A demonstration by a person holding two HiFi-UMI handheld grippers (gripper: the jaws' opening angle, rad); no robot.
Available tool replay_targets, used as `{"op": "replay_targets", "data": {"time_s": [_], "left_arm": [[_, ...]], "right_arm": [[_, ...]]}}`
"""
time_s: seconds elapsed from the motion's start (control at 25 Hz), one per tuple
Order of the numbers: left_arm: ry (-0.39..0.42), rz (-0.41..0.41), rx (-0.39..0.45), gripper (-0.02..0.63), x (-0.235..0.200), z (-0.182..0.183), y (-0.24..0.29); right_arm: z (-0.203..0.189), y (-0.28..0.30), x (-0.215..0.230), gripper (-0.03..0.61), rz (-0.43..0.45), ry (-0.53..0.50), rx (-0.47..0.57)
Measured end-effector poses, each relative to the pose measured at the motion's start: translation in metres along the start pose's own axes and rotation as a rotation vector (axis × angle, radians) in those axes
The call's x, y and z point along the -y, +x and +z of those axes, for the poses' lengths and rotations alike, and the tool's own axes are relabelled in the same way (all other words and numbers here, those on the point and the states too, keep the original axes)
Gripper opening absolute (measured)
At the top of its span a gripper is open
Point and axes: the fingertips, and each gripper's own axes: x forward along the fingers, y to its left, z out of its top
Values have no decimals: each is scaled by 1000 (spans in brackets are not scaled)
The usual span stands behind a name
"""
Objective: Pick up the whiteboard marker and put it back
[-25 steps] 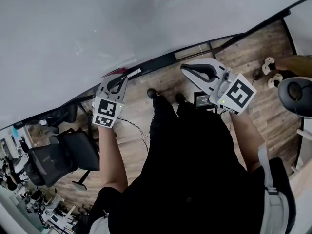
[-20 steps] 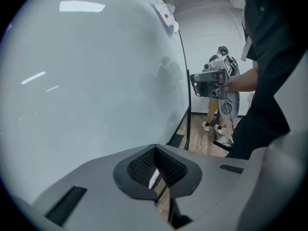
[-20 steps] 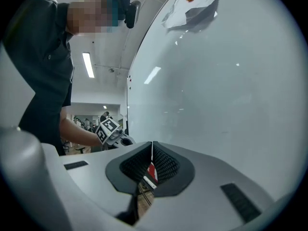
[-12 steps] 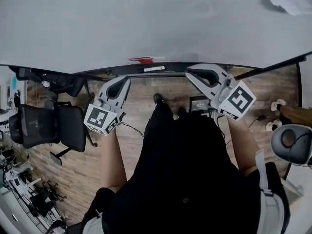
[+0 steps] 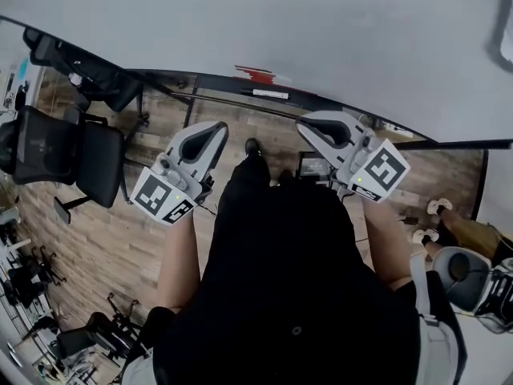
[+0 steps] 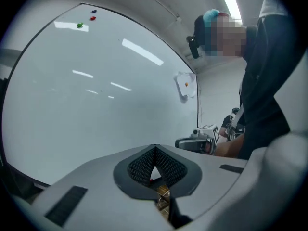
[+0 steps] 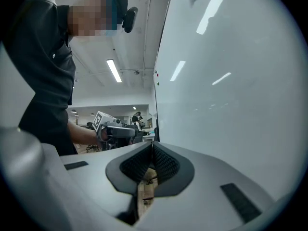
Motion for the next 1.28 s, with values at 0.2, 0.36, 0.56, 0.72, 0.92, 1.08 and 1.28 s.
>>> {"op": "replay_targets", "data": {"time_s": [0.2, 0.36, 0.56, 0.72, 0.92, 1.08, 1.28], "left_arm": [[-5, -70, -13, 12, 18, -11, 2], [-38, -107, -26, 12, 27, -22, 0], [-47, -153, -27, 12, 37, -22, 6], [-49, -190, -33, 12, 43, -24, 14], [-67, -214, -42, 12, 46, -28, 15], [-92, -221, -35, 12, 46, -32, 15], [-140, -218, -4, 12, 42, -33, 13]], "right_arm": [[1, 3, -1, 20, 25, -16, 13], [-4, 5, -4, 20, 38, -5, 9], [-7, 0, -9, 19, 45, 2, -7], [-12, -7, -7, 18, 26, 9, -16], [-11, -10, -9, 19, 6, 14, -16], [-13, -13, -8, 20, -4, 17, -25], [-16, -13, -5, 20, -12, 14, -32]]}}
